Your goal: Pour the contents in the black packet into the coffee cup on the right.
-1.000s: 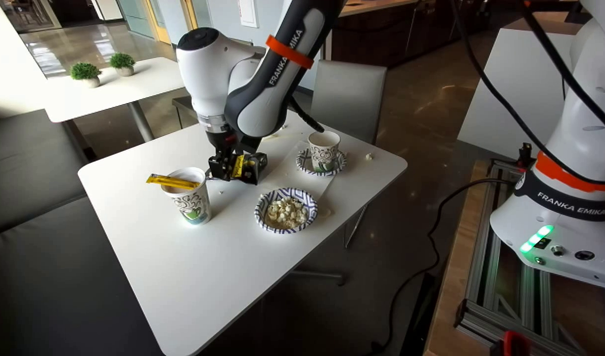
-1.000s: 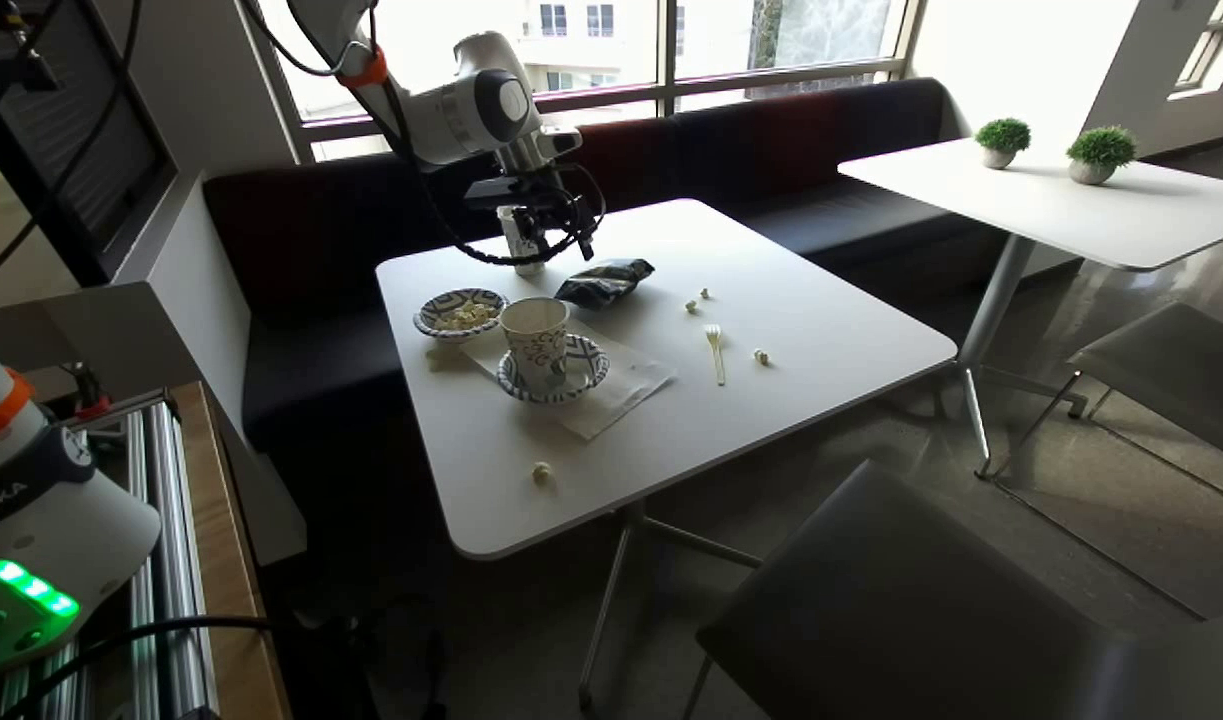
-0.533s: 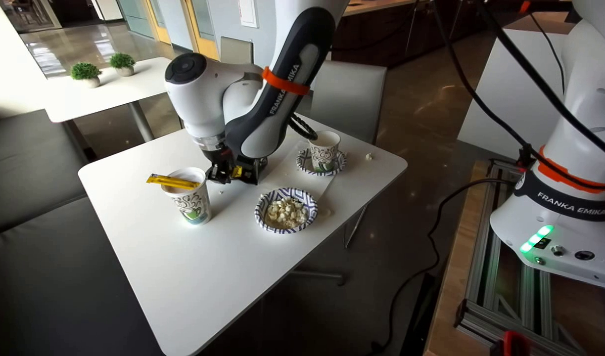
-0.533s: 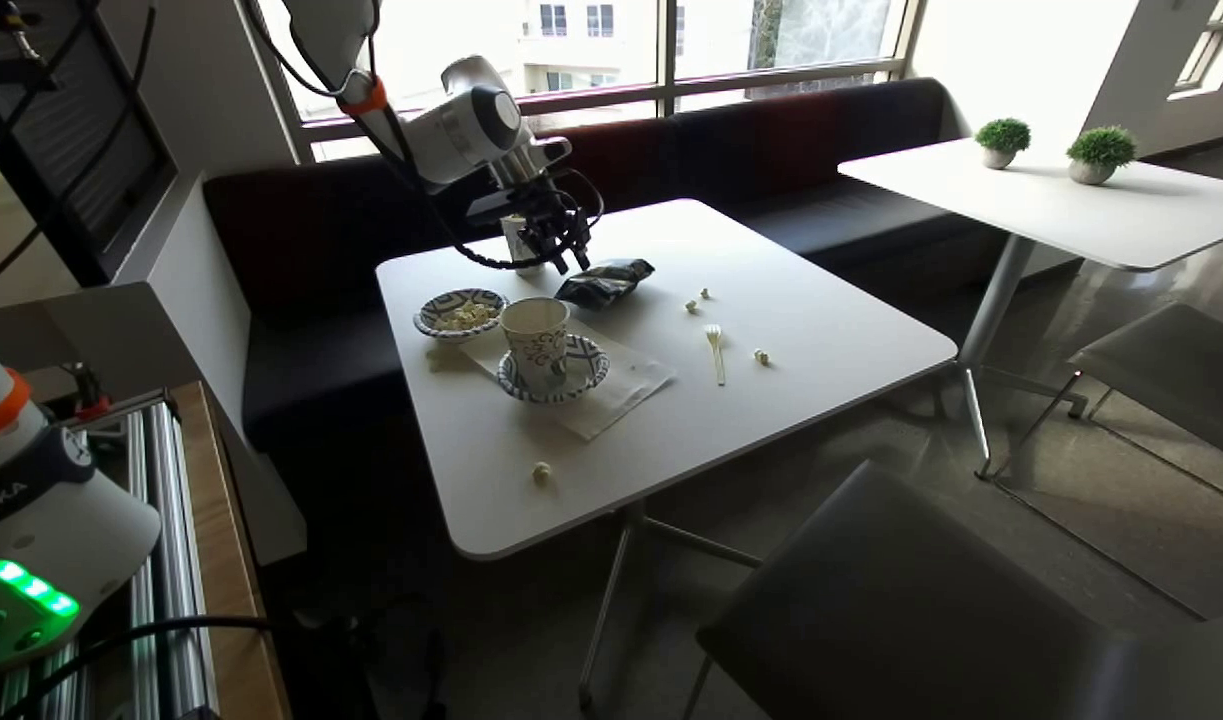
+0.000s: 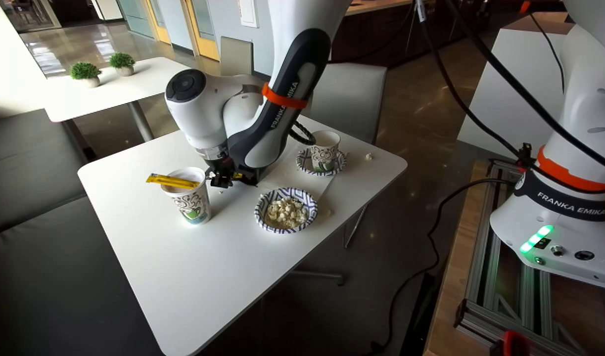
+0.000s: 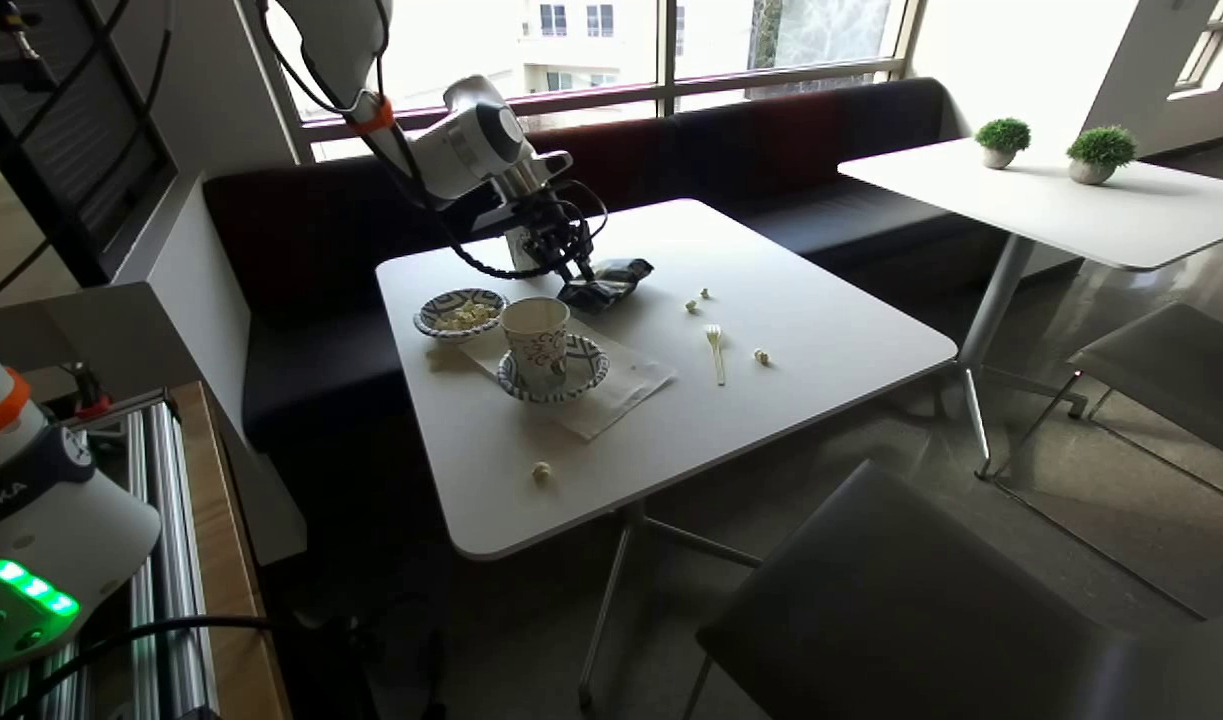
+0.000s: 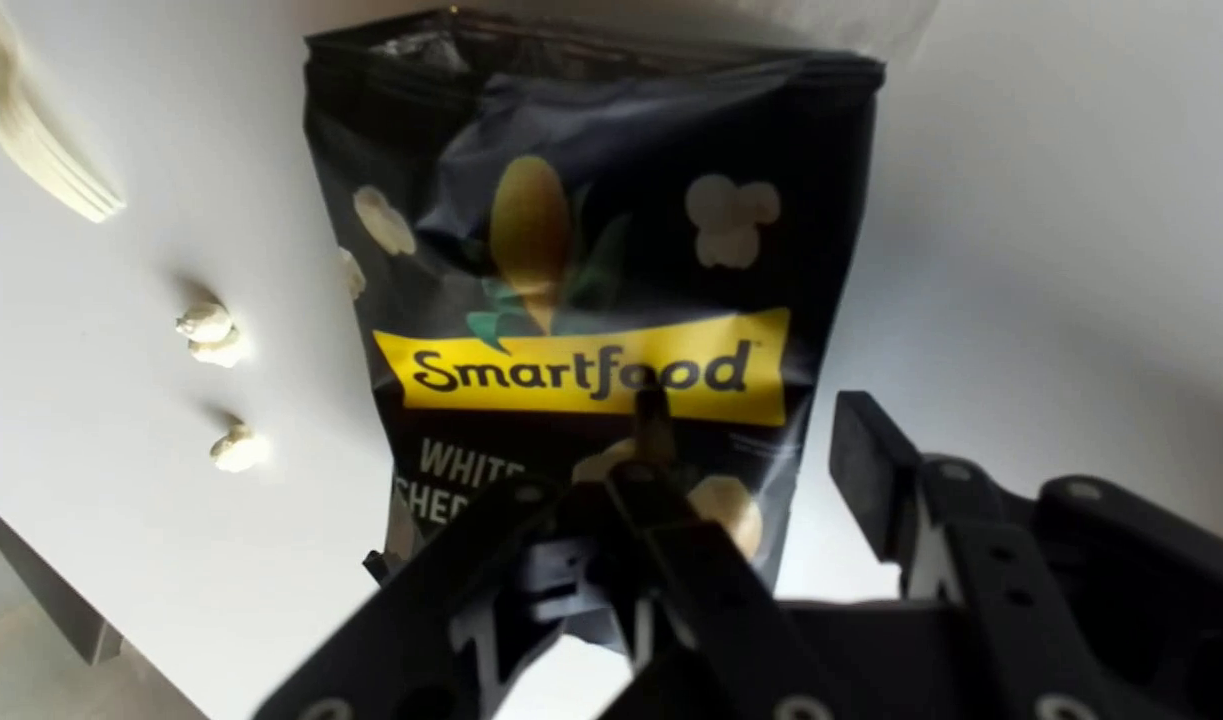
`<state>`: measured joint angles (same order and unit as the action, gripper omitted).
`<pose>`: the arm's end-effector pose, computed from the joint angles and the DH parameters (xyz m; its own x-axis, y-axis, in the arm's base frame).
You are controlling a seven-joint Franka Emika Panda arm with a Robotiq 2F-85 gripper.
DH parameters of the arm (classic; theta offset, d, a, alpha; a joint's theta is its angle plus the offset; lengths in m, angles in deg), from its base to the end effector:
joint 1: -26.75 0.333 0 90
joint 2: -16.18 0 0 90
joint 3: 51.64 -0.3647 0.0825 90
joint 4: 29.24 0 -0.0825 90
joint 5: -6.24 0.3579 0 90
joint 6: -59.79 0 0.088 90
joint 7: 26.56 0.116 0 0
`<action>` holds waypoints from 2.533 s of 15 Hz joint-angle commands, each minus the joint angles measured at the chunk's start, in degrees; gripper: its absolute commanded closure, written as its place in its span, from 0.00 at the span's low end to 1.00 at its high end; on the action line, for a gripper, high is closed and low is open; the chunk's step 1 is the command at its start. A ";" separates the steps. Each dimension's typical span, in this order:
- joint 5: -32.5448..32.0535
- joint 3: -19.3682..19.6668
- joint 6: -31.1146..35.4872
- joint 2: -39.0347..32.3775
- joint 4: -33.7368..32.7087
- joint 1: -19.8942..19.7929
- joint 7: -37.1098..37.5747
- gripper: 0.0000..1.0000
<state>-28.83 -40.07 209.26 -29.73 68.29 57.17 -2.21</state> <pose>0.6496 0.2544 0.1885 0.8554 0.4976 0.1440 0.3946 -0.8060 0.4411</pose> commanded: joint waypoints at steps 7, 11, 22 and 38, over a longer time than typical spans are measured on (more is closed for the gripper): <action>-1.37 0.20 -1.25 0.80 -0.11 0.02 0.42 1.00; 1.14 -3.11 -4.05 9.75 5.68 -2.99 -4.84 1.00; 28.22 -18.08 2.70 40.78 31.15 -21.68 -32.04 1.00; 79.67 -18.23 5.93 56.21 44.72 -29.14 -74.26 0.99</action>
<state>50.84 -58.30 215.18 26.50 113.03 28.04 -76.47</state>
